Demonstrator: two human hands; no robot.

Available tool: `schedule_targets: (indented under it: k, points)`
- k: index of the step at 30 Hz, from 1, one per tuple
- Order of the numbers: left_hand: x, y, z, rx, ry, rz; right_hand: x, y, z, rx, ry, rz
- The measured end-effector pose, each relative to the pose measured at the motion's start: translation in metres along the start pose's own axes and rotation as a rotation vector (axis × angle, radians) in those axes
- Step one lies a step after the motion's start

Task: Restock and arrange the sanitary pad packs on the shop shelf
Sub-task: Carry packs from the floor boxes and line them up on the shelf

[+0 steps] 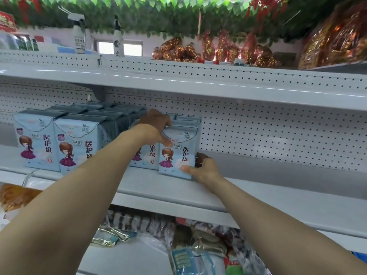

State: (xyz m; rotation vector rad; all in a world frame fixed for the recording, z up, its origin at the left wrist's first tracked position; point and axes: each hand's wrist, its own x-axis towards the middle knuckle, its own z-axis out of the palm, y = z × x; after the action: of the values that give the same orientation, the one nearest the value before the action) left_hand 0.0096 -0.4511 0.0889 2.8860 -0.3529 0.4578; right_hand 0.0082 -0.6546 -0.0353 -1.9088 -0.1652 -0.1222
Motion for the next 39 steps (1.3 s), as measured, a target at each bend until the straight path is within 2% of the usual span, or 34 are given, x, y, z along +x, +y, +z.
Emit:
schedule_targets:
  k: [12, 25, 28, 31, 36, 39]
  points:
    - [0.012, -0.011, 0.021, 0.004, 0.032, 0.011, 0.013, 0.008, 0.005, -0.107, 0.1, -0.05]
    - [0.008, -0.002, 0.023, 0.067, 0.029, -0.063, 0.002, -0.003, -0.006, -0.247, 0.104, 0.024]
    - [-0.005, 0.018, 0.021, 0.13, 0.039, -0.065, -0.008, -0.008, -0.026, -0.318, 0.096, 0.023]
    - [-0.021, 0.05, 0.021, 0.066, 0.063, -0.054, -0.027, -0.016, -0.058, -0.374, 0.112, 0.001]
    - [-0.047, 0.134, 0.021, -0.035, 0.086, -0.051, -0.076, -0.037, -0.138, -0.653, 0.158, -0.09]
    - [-0.067, 0.192, 0.024, -0.092, 0.119, 0.02, -0.117, -0.045, -0.196, -0.768, 0.181, -0.13]
